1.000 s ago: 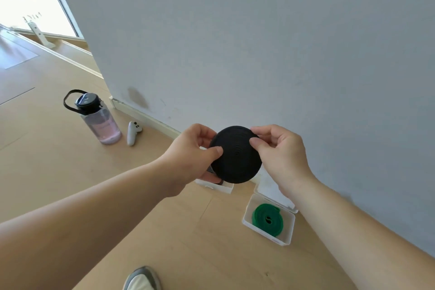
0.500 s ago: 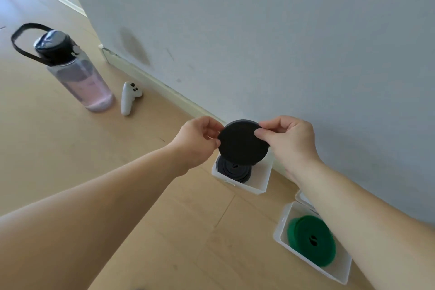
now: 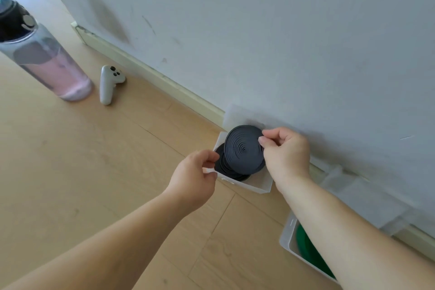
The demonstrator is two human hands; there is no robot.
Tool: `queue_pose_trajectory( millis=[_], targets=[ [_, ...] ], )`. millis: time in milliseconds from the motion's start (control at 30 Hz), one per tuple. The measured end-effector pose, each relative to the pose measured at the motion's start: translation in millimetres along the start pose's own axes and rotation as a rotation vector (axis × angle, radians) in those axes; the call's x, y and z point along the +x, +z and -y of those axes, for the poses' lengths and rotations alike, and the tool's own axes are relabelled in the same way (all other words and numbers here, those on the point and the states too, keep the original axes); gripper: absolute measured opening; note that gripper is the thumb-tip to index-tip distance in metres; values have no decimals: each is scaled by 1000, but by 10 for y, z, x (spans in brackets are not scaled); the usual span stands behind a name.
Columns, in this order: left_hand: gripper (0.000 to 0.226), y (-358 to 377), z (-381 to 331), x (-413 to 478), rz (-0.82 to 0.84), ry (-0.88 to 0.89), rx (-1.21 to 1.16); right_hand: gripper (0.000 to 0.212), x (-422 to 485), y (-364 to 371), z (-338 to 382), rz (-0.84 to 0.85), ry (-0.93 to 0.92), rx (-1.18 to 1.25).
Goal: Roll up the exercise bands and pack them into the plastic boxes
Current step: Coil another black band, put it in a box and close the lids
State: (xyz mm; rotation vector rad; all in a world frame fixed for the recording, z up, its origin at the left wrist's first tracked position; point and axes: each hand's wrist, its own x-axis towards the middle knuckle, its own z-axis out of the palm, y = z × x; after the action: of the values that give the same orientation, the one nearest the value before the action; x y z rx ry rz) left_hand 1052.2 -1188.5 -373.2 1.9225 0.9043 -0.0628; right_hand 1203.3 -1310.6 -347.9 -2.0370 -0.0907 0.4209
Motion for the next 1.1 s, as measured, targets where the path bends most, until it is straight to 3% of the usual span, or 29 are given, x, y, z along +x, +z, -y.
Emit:
queue_pose_trajectory(
  millis=[267,400,533,600,767,867,1100],
  targets=[
    [26,195,19,-319,34,-47,-59,25,-185,-1,-211,30,94,-24],
    [29,229,122,-465,72,-85,-83,18,-357,-68,-417,137,125,-142],
    [44,175,243,-531,-94,407,334,16,-505,-118,-524,214,69,-254],
    [56,121,274,-482,-131,557,501,18,-526,-150,-520,233,62,-248],
    [85,94,198,-373,39,413,625,20,-582,-207,-526,268,60,-270],
    [87,122,134,-340,82,372,683,22,-599,-211,-519,254,65,-265],
    [84,207,244,-350,114,340,575,22,-548,-284,-455,227,104,-233]
  ],
)
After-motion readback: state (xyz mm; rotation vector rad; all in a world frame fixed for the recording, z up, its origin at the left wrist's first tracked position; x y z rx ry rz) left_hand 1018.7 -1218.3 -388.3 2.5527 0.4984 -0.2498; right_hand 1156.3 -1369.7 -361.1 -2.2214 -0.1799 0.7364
